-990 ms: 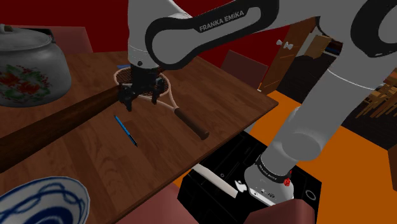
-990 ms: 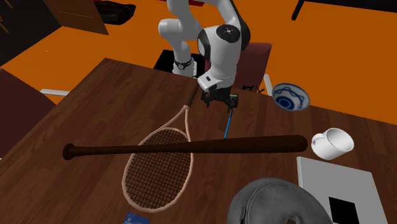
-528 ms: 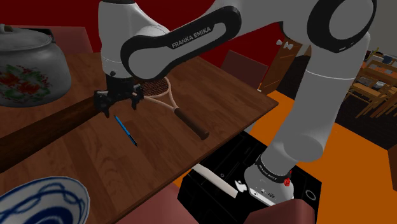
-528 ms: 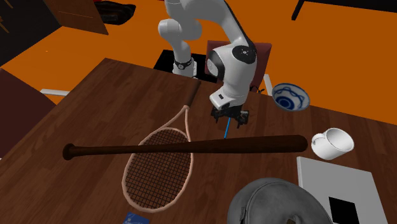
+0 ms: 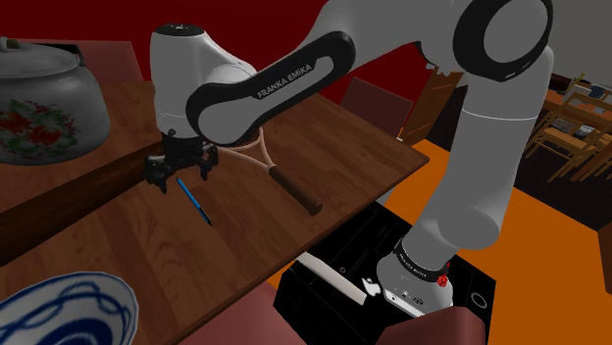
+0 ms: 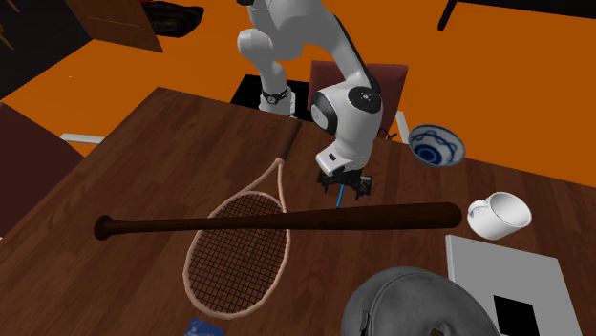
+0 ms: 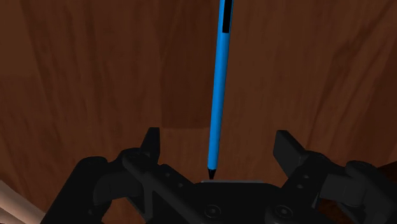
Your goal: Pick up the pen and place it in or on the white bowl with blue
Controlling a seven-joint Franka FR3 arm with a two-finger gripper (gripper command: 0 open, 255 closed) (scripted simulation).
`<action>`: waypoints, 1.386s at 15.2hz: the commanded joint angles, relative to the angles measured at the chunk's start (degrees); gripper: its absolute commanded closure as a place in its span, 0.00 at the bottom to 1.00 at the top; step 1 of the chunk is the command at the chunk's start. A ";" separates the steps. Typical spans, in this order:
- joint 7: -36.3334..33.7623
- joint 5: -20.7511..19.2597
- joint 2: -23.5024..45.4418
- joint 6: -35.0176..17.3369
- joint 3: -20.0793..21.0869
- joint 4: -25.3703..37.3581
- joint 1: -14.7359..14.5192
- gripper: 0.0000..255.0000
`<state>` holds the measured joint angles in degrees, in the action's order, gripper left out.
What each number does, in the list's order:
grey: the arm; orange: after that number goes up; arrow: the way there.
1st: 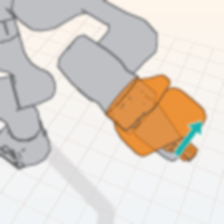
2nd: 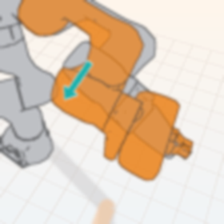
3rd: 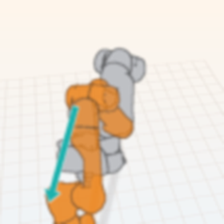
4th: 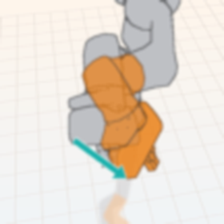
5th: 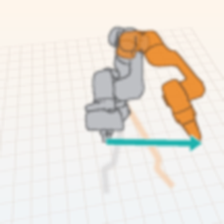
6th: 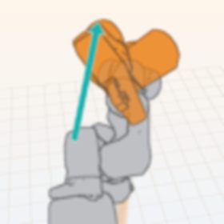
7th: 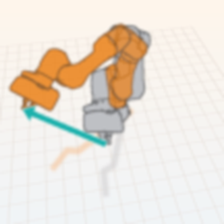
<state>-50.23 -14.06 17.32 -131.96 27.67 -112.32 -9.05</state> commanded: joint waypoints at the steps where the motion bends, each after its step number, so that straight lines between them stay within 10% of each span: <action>1: -0.05 -0.11 0.15 -0.21 -0.05 -0.05 -0.02 0.00; 6: -0.05 -0.11 0.14 -0.21 -0.05 -0.04 -0.02 0.00; 7: -0.05 -0.11 0.14 -0.21 -0.05 -0.04 -0.02 1.00; 21: 1.13 1.52 -1.93 2.95 0.59 1.34 0.46 1.00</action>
<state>-49.33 -12.82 15.71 -129.58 28.17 -111.26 -8.70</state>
